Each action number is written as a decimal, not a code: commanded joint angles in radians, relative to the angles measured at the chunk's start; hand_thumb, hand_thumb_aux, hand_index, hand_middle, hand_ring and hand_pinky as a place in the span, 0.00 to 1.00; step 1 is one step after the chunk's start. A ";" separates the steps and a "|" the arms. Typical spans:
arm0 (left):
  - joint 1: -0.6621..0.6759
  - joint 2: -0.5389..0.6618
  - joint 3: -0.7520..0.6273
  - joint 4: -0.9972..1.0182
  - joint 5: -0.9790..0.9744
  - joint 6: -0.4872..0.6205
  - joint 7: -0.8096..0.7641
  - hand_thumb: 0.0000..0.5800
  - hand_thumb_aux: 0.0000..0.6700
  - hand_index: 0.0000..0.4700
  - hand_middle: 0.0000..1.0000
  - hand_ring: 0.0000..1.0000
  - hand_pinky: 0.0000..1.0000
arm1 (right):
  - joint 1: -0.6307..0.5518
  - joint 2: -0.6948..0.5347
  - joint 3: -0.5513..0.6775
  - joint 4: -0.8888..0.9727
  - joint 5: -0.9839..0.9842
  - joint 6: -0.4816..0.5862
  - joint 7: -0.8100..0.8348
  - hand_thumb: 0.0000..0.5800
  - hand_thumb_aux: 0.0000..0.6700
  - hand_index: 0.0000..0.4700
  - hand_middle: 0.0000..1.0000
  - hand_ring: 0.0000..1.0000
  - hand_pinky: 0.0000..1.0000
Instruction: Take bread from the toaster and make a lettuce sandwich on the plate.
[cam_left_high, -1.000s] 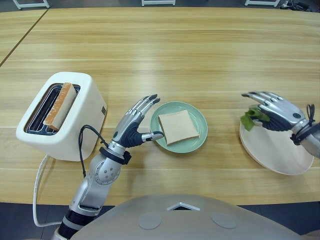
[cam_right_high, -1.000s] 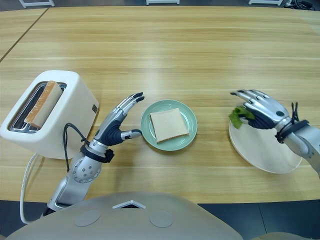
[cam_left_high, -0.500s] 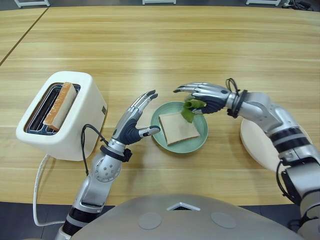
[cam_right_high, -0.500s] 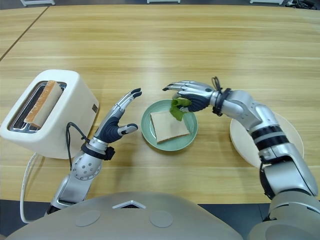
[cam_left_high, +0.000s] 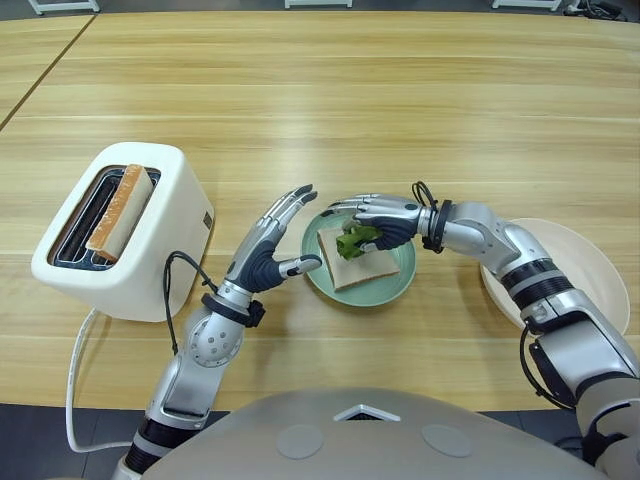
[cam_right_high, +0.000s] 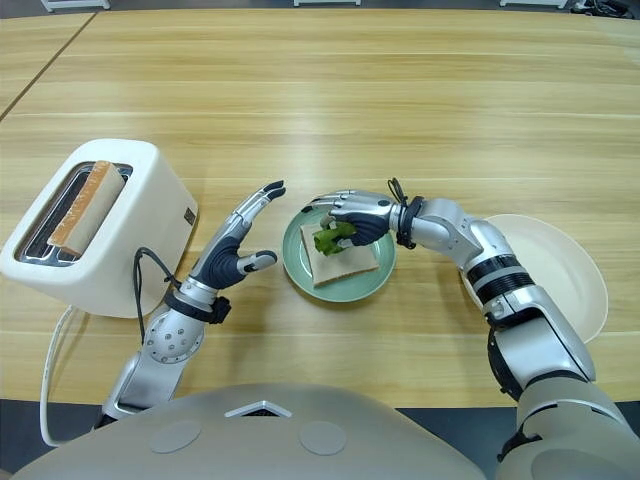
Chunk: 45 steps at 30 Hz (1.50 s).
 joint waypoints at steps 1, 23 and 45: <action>0.011 -0.001 -0.002 -0.006 0.013 0.014 -0.008 0.00 0.00 0.00 0.00 0.00 0.00 | 0.030 -0.015 -0.011 -0.044 -0.007 0.014 0.007 0.99 0.90 0.90 0.00 0.00 0.00; 0.040 -0.005 -0.013 -0.042 0.033 0.037 -0.017 0.00 0.00 0.00 0.00 0.00 0.00 | 0.125 -0.060 -0.077 -0.202 -0.073 0.073 -0.037 0.16 0.08 0.08 0.00 0.00 0.00; 0.067 0.004 -0.030 -0.039 0.043 0.041 -0.033 0.00 0.00 0.00 0.00 0.00 0.00 | 0.114 -0.135 -0.070 -0.180 -0.229 0.028 -0.090 0.06 0.03 0.03 0.00 0.00 0.00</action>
